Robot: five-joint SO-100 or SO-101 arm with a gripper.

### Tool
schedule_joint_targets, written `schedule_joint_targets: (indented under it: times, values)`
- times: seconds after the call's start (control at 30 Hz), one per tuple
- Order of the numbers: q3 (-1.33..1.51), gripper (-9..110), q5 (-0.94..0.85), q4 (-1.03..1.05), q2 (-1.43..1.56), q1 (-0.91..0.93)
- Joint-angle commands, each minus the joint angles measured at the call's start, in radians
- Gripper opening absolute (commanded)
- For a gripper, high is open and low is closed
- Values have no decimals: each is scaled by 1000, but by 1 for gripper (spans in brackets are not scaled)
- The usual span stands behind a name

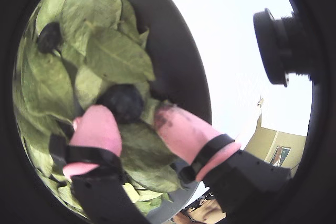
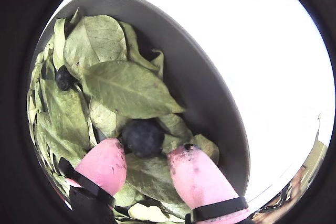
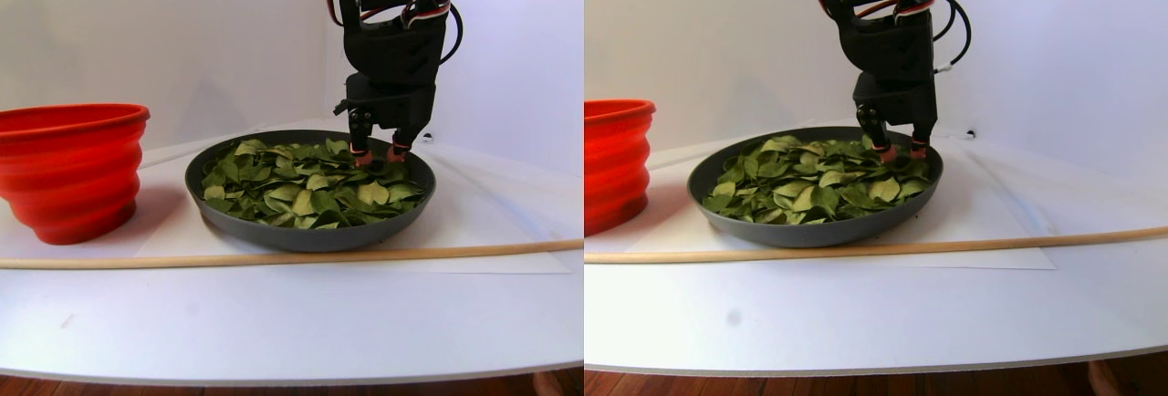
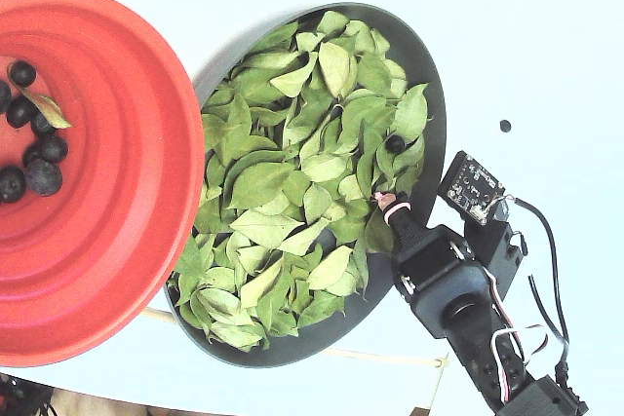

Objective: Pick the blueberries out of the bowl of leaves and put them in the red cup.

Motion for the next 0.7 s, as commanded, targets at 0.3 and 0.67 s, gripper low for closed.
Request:
schedule_joint_targets:
  times: [0.3, 0.67]
  values:
    - [-67, 18, 9, -21, -3, 26]
    - [-97, 17, 14, -20, -48, 15]
